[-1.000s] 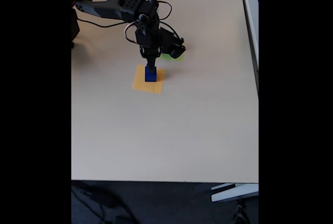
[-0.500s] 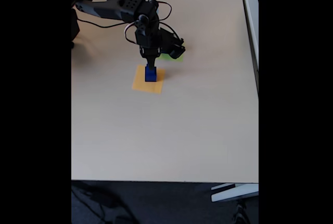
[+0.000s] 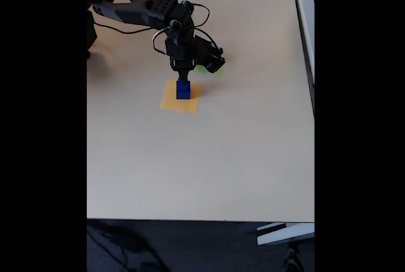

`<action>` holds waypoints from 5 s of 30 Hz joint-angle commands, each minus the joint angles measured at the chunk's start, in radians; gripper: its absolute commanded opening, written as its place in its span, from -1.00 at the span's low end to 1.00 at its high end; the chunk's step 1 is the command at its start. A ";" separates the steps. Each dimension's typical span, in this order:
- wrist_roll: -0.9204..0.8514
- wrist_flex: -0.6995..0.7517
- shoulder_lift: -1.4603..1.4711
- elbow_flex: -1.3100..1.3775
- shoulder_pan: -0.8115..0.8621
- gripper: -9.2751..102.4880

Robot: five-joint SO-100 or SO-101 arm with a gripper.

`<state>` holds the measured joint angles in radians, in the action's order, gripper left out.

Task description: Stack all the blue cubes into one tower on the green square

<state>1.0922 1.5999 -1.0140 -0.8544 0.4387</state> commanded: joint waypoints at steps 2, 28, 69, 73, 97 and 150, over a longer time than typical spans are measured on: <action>0.002 -0.008 -0.021 0.037 0.009 -0.70; 0.011 -0.014 -0.144 0.012 -0.023 -0.83; 0.534 -0.095 -0.032 0.121 -0.344 -0.83; 0.525 -0.095 -0.003 0.141 -0.341 -0.83; 0.495 -0.095 0.120 0.244 -0.328 -0.83; 0.351 -0.106 -0.169 0.275 -0.345 -0.40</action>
<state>1.4496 1.5125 -1.0124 -0.5614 0.0905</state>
